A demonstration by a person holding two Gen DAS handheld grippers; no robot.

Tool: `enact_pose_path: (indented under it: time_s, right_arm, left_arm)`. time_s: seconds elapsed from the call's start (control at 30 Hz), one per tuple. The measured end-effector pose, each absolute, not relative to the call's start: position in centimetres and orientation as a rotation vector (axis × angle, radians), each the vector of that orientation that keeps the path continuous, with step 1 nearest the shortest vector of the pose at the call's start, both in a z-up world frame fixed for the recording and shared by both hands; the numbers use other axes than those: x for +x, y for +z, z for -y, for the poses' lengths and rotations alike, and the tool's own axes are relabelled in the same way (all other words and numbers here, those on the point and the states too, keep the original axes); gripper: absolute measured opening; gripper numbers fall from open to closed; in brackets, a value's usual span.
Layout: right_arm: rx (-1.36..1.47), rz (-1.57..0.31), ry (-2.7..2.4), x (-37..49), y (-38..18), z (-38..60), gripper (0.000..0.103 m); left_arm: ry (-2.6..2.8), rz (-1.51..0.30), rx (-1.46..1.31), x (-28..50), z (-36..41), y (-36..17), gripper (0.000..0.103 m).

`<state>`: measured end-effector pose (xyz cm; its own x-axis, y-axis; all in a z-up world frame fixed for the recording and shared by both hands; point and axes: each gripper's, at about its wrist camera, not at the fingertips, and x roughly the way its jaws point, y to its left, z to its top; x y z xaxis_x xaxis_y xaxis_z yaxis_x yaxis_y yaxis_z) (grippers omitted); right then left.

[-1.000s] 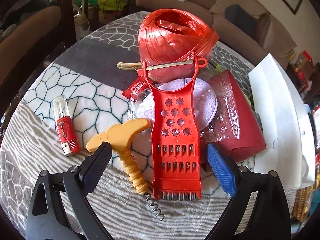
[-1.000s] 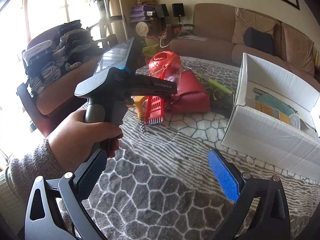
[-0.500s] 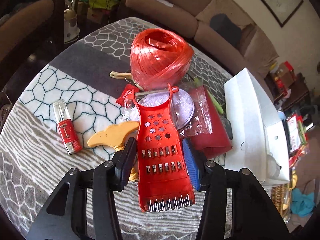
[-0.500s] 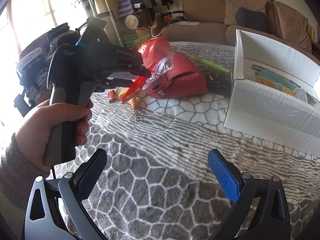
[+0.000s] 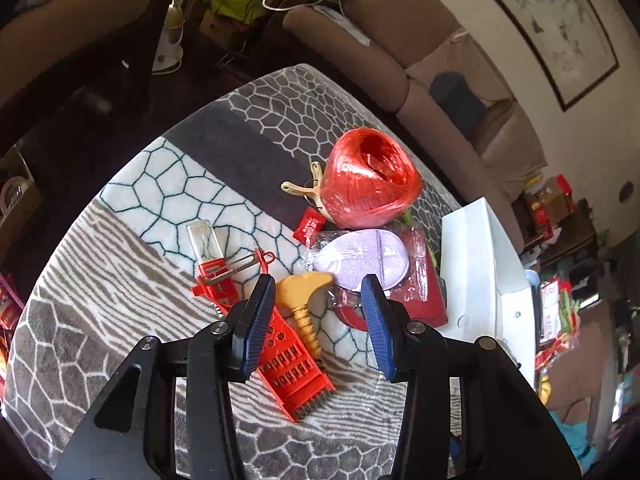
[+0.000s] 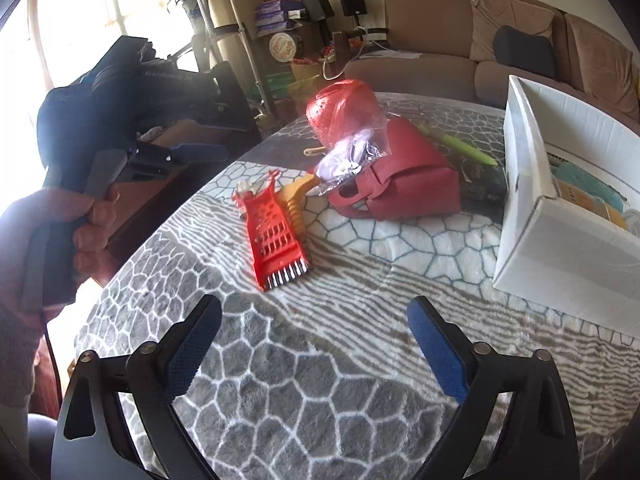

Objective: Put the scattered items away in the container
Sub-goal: 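Grasp the red grater with the right gripper while the left gripper approaches the corkscrew, then grasp the yellow-handled corkscrew with the left gripper while the right gripper holds the grater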

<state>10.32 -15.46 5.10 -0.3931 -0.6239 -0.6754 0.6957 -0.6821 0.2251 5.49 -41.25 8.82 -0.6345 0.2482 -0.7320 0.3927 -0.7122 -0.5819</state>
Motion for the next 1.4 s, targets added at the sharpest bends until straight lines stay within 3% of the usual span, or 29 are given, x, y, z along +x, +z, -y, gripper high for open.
enact_pose_path:
  time_s: [0.13, 0.33, 0.57, 0.67, 0.83, 0.9, 0.93, 0.97, 1.27, 1.3, 1.33, 1.4]
  right_arm:
    - [0.962, -0.15, -2.046, 7.5, 5.3, 20.5, 0.084]
    - [0.871, -0.506, -1.906, 7.6, 3.2, 28.6, 0.088]
    - [0.84, -0.788, -1.875, 8.7, -0.9, 32.1, 0.093]
    - [0.893, -0.737, -1.917, 7.6, -0.7, 31.9, 0.093]
    - [1.09, -0.472, -1.895, 4.1, -1.0, 29.7, 0.091]
    - [1.06, -0.505, -1.912, 4.2, -0.8, 29.4, 0.074]
    - [1.054, -0.519, -1.925, 4.3, -0.6, 29.3, 0.051]
    - [1.057, -0.506, -1.928, 4.3, -0.3, 29.1, 0.044]
    - [1.062, -0.2, -1.955, 3.8, 4.0, 25.1, 0.044]
    - [1.059, -0.169, -1.959, 3.8, 4.6, 24.5, 0.044]
    - [1.05, -0.148, -1.97, 3.8, 5.4, 24.0, 0.044]
    - [1.038, -0.137, -2.01, 3.8, 6.7, 22.9, 0.044]
  left_arm:
    - [-2.435, -1.17, 1.289, 6.3, 43.8, 8.1, 0.058]
    - [-2.405, -1.212, 1.229, 7.4, 46.9, 8.2, 0.066]
    - [-2.383, -1.308, 1.233, 7.3, 47.9, 7.3, 0.066]
    - [-2.391, -1.313, 1.254, 7.0, 47.4, 7.2, 0.066]
    - [-2.403, -1.287, 1.307, 6.4, 46.4, 7.2, 0.069]
    - [-2.397, -1.291, 1.338, 6.2, 46.1, 6.7, 0.069]
    - [-2.393, -1.295, 1.351, 6.1, 45.9, 6.5, 0.069]
    - [-2.388, -1.305, 1.364, 6.0, 45.8, 6.2, 0.069]
    - [-2.436, -1.348, 1.522, 4.5, 42.4, 5.1, 0.071]
    - [-2.446, -1.351, 1.526, 4.4, 42.0, 5.2, 0.074]
    - [-2.451, -1.355, 1.523, 4.2, 41.6, 5.2, 0.084]
    - [-2.448, -1.336, 1.533, 3.9, 40.8, 5.2, 0.086]
